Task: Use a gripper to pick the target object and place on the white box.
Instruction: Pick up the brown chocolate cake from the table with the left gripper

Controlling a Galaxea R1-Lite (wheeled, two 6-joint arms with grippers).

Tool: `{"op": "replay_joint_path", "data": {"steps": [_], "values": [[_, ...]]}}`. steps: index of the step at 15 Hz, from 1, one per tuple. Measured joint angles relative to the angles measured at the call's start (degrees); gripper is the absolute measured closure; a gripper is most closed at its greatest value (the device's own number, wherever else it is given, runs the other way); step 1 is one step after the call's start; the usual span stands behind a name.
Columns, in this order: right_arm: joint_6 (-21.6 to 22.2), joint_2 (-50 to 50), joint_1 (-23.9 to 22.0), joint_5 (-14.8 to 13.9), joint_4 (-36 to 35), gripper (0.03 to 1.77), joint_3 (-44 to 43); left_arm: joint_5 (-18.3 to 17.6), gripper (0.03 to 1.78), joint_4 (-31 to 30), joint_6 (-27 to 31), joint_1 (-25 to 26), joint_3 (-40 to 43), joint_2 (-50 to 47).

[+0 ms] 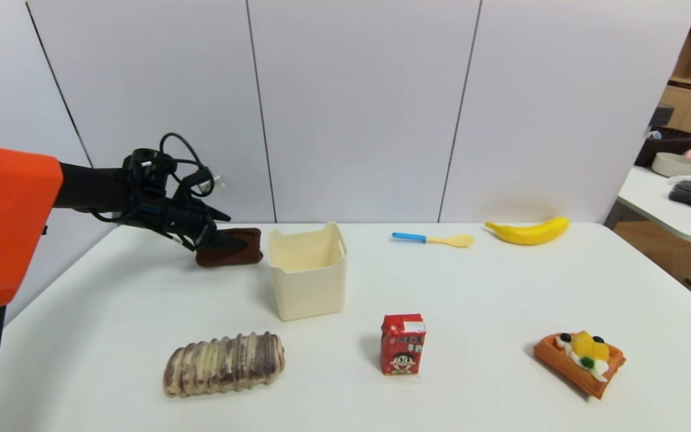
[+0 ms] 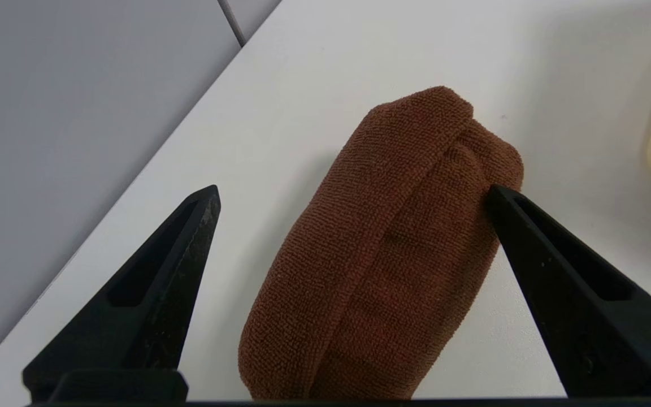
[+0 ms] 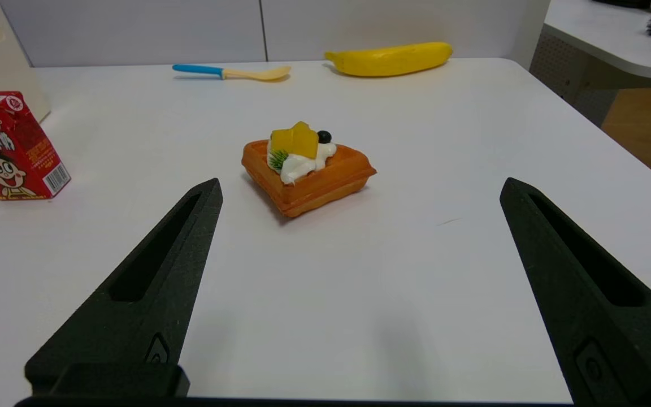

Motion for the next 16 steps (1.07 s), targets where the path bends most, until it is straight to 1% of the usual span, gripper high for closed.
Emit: {"op": "replay_joint_path", "data": {"steps": [7,9,13,16], "values": [[0.02,0.00,0.00,0.00,0.00,0.10,0.00,-0.06,0.12,1.24,0.24,0.00,2.23,0.12],[0.02,0.00,0.00,0.00,-0.02,0.10,0.00,-0.05,0.12,2.51,0.59,-0.07,3.01,0.15],[-0.02,0.00,0.00,0.00,0.00,0.10,0.00,0.00,0.12,7.06,2.68,-0.07,3.39,0.09],[0.02,0.00,0.00,0.00,0.00,0.10,0.00,0.00,0.12,7.42,2.93,-0.07,3.45,0.00]]}}
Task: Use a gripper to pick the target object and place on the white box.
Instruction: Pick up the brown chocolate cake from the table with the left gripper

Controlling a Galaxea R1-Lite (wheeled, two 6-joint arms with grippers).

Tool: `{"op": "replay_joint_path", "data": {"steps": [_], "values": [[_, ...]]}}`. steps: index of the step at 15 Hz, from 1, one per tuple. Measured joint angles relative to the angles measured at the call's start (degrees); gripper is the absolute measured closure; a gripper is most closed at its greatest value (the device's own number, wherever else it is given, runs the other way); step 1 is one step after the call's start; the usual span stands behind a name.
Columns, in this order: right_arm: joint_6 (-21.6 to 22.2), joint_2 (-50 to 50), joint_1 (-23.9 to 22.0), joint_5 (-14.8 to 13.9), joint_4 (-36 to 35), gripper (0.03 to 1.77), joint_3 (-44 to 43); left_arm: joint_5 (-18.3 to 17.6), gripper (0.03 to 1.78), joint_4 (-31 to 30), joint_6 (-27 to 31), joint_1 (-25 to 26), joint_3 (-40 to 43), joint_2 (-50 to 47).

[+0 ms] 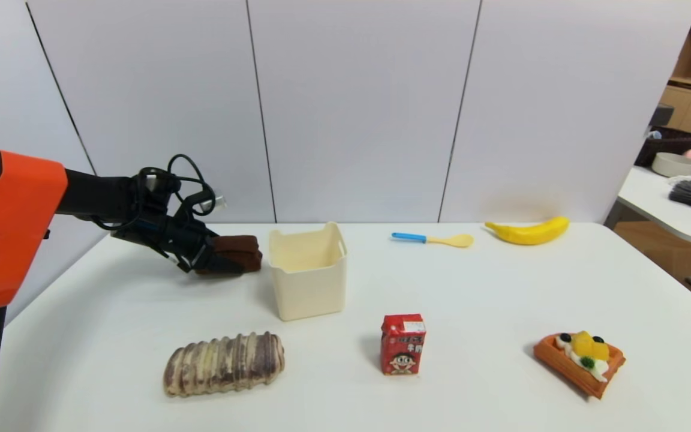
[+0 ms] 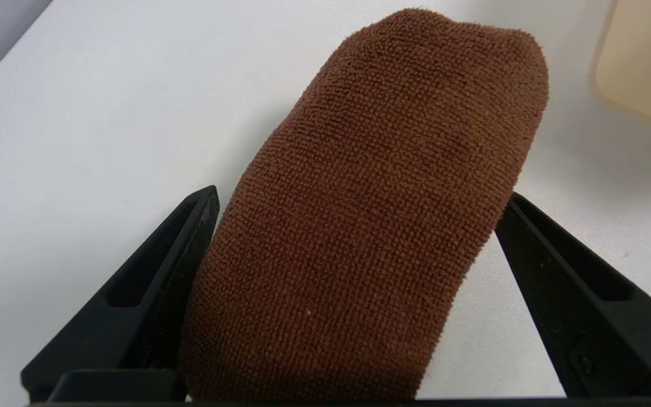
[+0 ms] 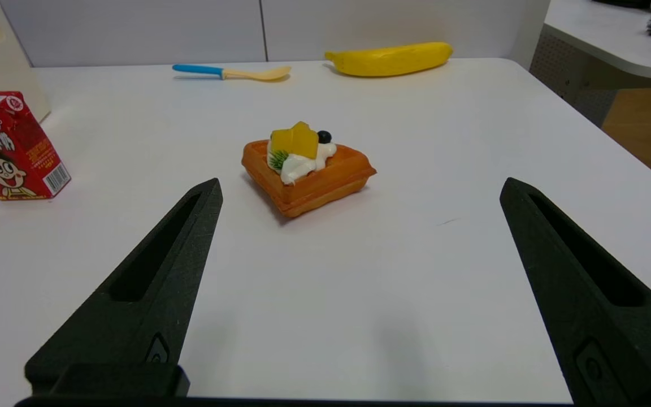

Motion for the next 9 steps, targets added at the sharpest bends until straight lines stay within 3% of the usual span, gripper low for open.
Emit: {"op": "replay_joint_path", "data": {"steps": [1,4,9], "values": [[0.00,0.00,0.00,0.00,0.00,0.10,0.00,0.00,0.12,0.00,0.02,0.00,0.00,-0.05],[-0.02,0.00,0.00,0.02,0.00,0.10,0.00,-0.02,0.63,0.05,0.07,-0.06,-0.05,-0.18],[0.00,0.00,0.00,0.02,0.00,0.10,0.00,0.04,1.15,0.13,-0.02,-0.06,-0.06,-0.73]]}}
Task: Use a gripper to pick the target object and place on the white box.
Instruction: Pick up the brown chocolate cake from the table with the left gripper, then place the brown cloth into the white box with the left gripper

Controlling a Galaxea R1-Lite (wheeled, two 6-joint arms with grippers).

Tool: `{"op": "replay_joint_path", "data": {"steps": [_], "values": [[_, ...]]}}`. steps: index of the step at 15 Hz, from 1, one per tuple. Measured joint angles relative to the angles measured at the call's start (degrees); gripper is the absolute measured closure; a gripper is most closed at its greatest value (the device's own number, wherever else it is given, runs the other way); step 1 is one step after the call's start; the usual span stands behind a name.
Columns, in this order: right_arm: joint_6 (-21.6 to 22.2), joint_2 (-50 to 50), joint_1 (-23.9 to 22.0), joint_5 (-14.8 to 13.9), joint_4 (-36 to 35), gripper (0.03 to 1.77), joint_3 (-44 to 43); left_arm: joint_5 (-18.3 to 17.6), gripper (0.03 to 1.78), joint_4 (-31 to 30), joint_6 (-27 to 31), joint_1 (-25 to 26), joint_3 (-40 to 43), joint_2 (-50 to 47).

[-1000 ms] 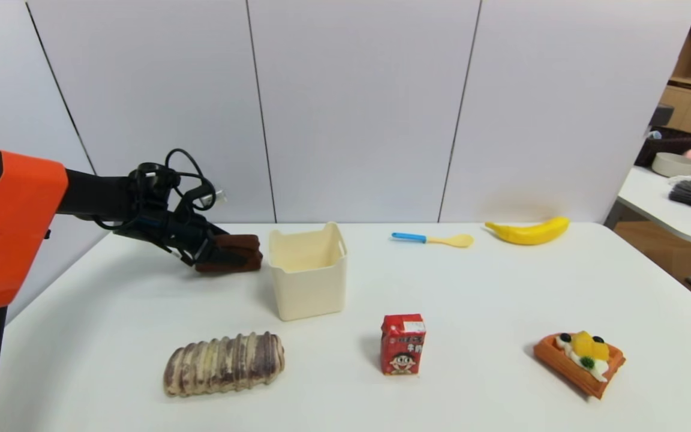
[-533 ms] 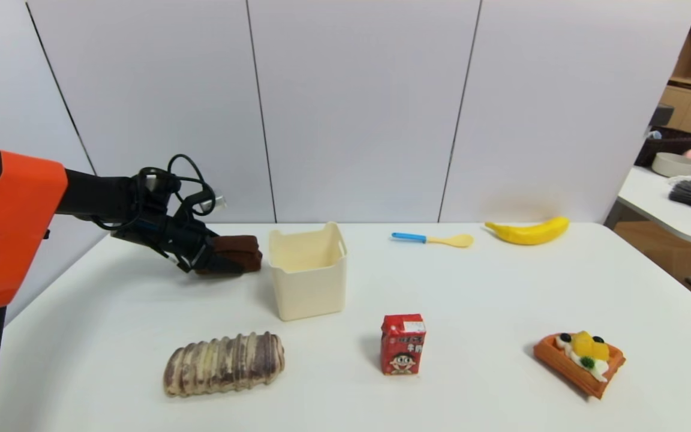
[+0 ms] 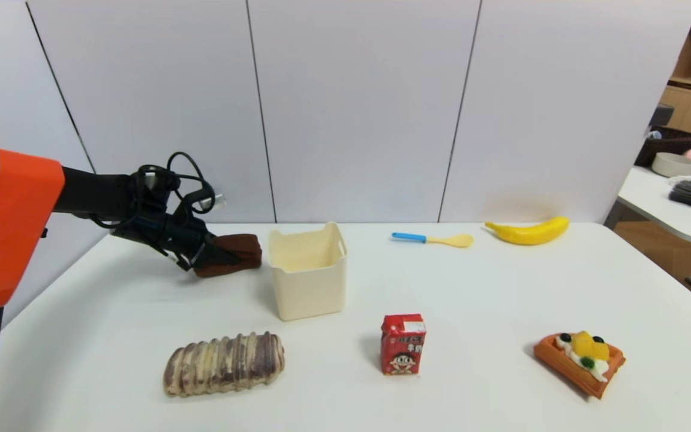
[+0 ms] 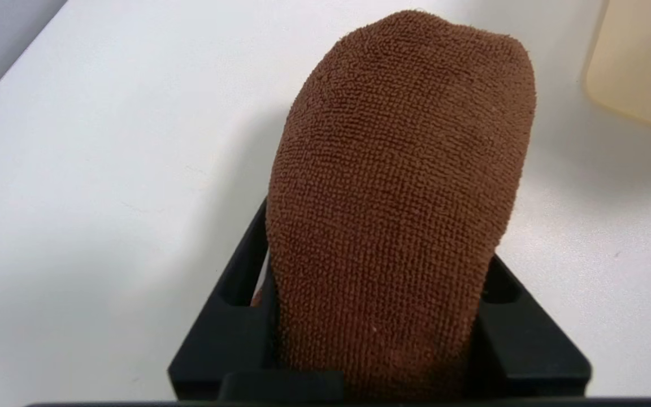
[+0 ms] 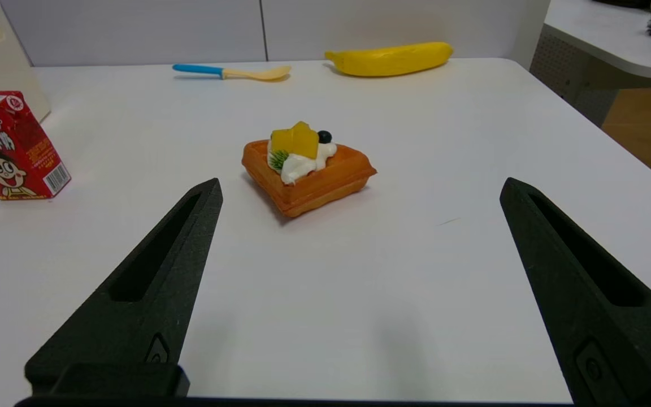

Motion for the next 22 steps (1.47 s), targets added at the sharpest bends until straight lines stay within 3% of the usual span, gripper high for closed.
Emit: {"op": "replay_joint_path", "data": {"steps": [1,5,11,17,22], "values": [[0.00,0.00,0.00,0.00,0.00,0.10,0.00,0.02,1.24,0.00,0.07,0.05,0.00,-0.26],[-0.02,0.00,0.00,-0.02,0.00,0.10,0.00,0.24,1.24,0.59,0.18,0.06,0.44,-4.19],[0.00,0.00,0.00,-0.02,0.00,0.10,0.00,0.21,1.24,6.21,1.97,-1.55,1.00,-15.97],[0.00,0.00,0.00,-0.02,-0.02,0.10,0.00,-1.17,1.24,7.36,-0.45,-10.35,0.80,-24.10],[0.00,0.00,0.00,-0.04,0.00,0.10,0.00,-4.97,1.24,3.23,-6.38,-16.80,1.13,-25.33]]}}
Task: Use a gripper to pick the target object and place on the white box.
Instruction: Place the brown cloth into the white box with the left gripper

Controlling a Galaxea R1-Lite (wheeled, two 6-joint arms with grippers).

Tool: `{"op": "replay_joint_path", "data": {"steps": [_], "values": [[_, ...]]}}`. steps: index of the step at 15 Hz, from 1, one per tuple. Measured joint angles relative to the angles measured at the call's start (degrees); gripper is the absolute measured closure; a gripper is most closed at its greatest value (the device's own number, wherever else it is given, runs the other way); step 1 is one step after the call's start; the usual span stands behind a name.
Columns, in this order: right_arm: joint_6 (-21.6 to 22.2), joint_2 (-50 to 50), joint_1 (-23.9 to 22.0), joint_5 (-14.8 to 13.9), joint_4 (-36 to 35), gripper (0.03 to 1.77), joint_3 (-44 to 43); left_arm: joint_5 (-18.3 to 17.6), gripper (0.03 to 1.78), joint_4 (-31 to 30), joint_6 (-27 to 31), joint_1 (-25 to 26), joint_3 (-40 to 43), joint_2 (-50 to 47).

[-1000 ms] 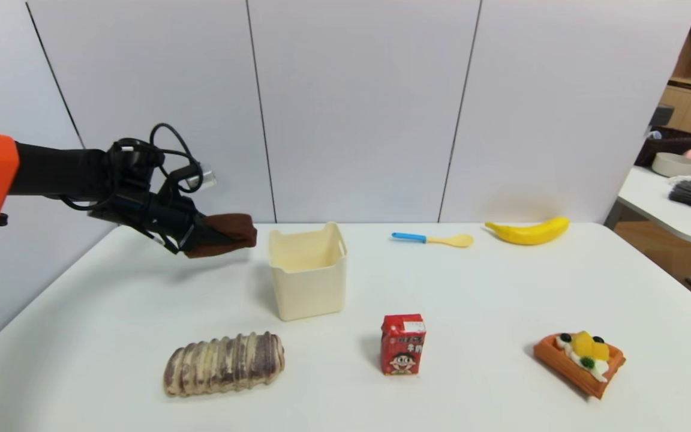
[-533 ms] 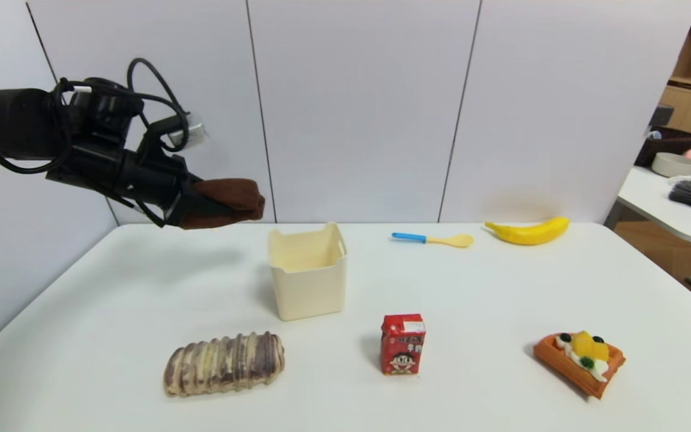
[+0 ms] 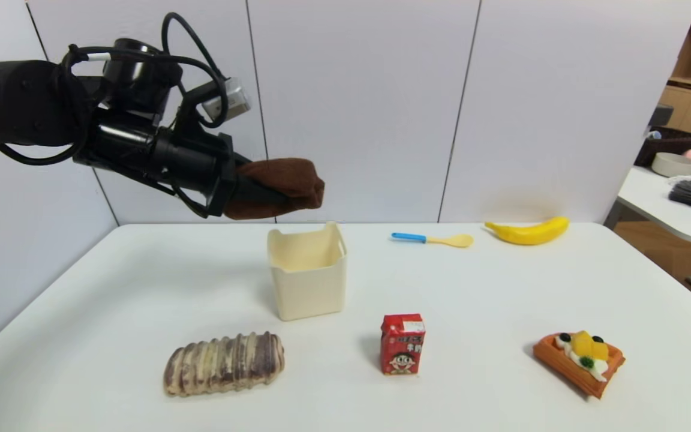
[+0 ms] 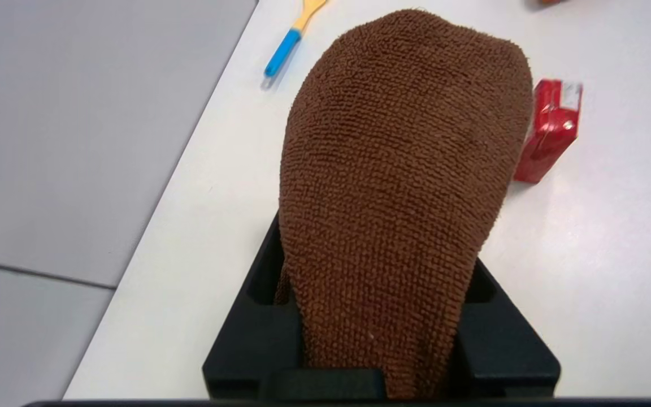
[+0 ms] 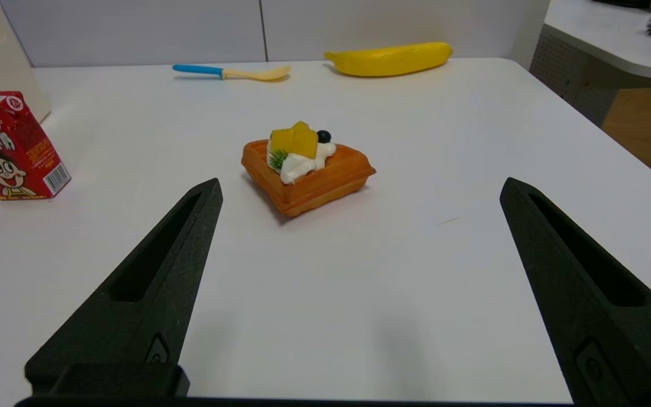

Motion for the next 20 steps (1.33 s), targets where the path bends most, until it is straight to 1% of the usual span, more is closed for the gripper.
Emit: {"op": "replay_joint_path", "data": {"steps": [2,4,6,8,10,11,12,15,20], "values": [[-0.05,0.00,0.00,0.01,-0.02,0.10,0.00,-1.05,1.24,-3.45,-3.66,-1.35,0.91,0.44],[-0.02,0.00,0.00,0.01,0.00,0.10,0.00,-1.93,1.24,-9.31,-7.77,-1.99,3.32,0.95],[-0.02,0.00,0.00,0.01,-0.02,0.10,0.00,-2.08,1.24,-17.54,-13.36,-2.21,7.64,1.38],[-0.02,0.00,0.00,0.01,-0.02,0.10,0.00,-1.97,1.24,-27.56,-21.71,-2.73,12.74,1.76],[-0.02,0.00,0.00,0.06,0.00,0.10,0.00,-1.62,1.24,-37.47,-30.43,-3.75,16.15,2.41],[-0.02,0.00,0.00,0.01,0.00,0.10,0.00,-1.34,1.24,-41.23,-33.73,-4.35,17.01,2.94],[-0.02,0.00,0.00,0.04,0.00,0.10,0.00,-1.16,1.24,-43.90,-35.78,-4.83,17.57,3.44],[-0.02,0.00,0.00,0.01,0.00,0.10,0.00,-1.10,1.24,-45.75,-37.02,-5.24,19.98,4.40],[-0.02,0.00,0.00,0.01,-0.02,0.10,0.00,-1.07,1.24,-50.77,-39.55,-5.35,27.43,4.82]]}}
